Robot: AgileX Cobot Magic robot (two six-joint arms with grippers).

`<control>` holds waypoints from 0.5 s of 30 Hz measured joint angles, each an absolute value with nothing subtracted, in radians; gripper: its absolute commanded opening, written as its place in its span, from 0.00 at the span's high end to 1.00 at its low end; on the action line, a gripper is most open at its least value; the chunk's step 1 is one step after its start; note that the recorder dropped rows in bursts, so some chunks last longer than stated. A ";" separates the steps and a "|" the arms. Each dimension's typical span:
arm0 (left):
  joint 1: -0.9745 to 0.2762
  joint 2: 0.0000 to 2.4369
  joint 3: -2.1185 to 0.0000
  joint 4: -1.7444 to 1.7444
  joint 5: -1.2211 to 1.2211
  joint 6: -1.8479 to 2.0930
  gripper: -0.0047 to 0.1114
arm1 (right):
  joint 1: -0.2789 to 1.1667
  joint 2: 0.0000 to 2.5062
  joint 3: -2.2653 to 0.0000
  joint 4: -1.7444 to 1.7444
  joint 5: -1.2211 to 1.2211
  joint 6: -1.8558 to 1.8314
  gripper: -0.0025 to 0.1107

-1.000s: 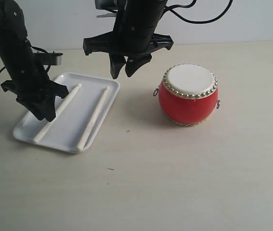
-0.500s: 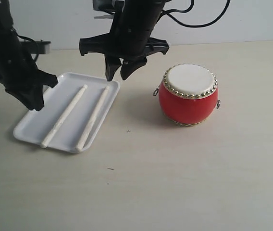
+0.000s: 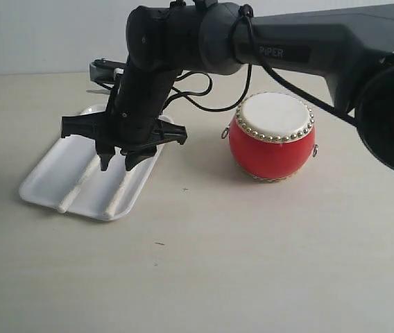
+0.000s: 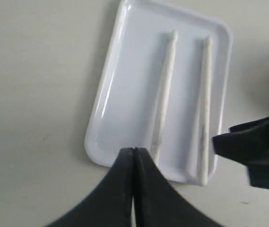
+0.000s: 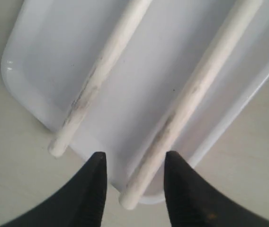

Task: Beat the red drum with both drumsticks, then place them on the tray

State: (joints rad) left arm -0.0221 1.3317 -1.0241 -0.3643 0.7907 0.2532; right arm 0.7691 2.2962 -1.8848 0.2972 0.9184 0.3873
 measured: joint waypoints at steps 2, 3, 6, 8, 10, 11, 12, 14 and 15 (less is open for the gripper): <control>-0.027 1.194 -0.922 -0.416 0.719 0.258 0.96 | 0.769 2.310 -1.885 0.297 0.896 0.415 0.62; -0.031 1.140 -0.886 -0.431 0.688 0.260 0.96 | 0.769 2.318 -1.885 0.297 0.890 0.427 0.62; -0.056 0.930 -0.775 -0.455 0.633 0.262 0.96 | 0.769 2.335 -1.885 0.294 0.868 0.457 0.62; -0.080 0.807 -0.730 -0.456 0.627 0.262 0.96 | 0.769 2.344 -1.885 0.285 0.859 0.476 0.62; -0.106 0.706 -0.702 -0.456 0.631 0.262 0.96 | 0.769 2.350 -1.885 0.270 0.857 0.505 0.62; -0.115 0.674 -0.694 -0.456 0.639 0.262 0.96 | 0.769 2.351 -1.885 0.257 0.855 0.521 0.62; -0.124 0.641 -0.688 -0.456 0.651 0.259 0.96 | 0.769 2.354 -1.885 0.242 0.853 0.536 0.62; -0.132 0.595 -0.680 -0.456 0.669 0.255 0.96 | 0.769 2.356 -1.885 0.217 0.849 0.556 0.62; -0.134 0.577 -0.681 -0.456 0.677 0.253 0.96 | 0.769 2.358 -1.885 0.207 0.847 0.566 0.62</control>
State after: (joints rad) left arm -0.1343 0.5766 -0.6806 -0.4563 0.6769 0.2531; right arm 0.7691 2.3576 -1.8848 0.2070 0.8470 0.5658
